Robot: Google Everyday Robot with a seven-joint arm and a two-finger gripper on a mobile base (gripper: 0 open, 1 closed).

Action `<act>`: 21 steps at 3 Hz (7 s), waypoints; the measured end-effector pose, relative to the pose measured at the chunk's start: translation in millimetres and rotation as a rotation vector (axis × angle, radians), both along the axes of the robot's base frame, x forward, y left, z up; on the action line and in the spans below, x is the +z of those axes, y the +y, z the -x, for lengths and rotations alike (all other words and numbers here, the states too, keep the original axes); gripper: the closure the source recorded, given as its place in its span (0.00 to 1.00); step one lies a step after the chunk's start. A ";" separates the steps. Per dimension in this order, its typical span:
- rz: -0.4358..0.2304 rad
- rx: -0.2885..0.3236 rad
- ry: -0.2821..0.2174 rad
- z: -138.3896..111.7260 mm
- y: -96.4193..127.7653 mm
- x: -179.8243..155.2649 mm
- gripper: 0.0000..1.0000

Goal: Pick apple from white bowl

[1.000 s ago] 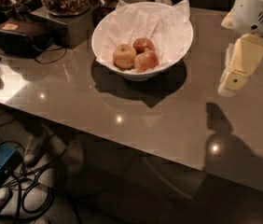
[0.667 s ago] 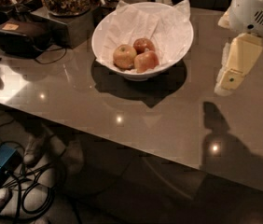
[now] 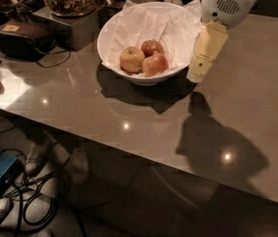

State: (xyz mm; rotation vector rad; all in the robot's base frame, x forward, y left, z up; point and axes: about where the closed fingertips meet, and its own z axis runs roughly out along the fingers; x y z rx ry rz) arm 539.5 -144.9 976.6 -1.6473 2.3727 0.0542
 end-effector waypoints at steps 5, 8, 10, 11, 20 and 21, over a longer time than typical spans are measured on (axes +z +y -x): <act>-0.103 -0.049 -0.003 -62.4 65.5 2.6 0.15; -0.065 -0.113 0.069 -97.0 74.0 -36.8 0.20; -0.046 -0.141 0.122 -106.5 76.2 -62.4 0.29; -0.040 -0.142 0.132 -107.8 76.9 -67.4 0.29; 0.022 -0.158 0.208 -123.1 60.1 -119.2 0.75; 0.022 -0.158 0.208 -123.1 60.2 -119.2 1.00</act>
Offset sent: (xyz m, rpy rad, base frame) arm 0.0171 0.0210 -0.0040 0.0392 0.0052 0.0049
